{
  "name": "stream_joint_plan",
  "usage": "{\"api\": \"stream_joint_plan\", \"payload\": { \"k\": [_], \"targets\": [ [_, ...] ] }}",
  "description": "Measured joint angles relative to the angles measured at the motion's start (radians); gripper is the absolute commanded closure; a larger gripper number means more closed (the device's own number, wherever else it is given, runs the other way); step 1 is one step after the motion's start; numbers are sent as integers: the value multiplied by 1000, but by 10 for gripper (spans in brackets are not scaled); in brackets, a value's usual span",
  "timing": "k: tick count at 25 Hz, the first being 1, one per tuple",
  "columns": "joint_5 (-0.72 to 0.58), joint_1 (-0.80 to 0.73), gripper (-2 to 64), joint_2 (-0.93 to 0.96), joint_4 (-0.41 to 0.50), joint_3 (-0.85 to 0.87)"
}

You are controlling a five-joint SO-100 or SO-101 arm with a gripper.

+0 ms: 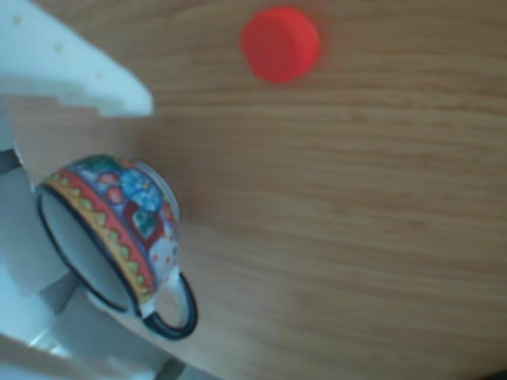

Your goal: Grasp a red cap and put it in the cup.

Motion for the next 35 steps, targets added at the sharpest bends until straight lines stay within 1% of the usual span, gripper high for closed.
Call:
{"api": "stream_joint_plan", "payload": {
  "k": [3,9,12,15,17,29,35],
  "targets": [
    [3,-41,142,-41,18,-26],
    [17,-67,142,-279,190,-196],
    [25,-60,142,-364,268,-282],
    [26,-61,142,-430,336,-364],
    [26,-60,142,-469,356,-391],
    [26,-61,142,-684,356,-396],
    [17,-25,142,-692,284,-396]
  ]
}}
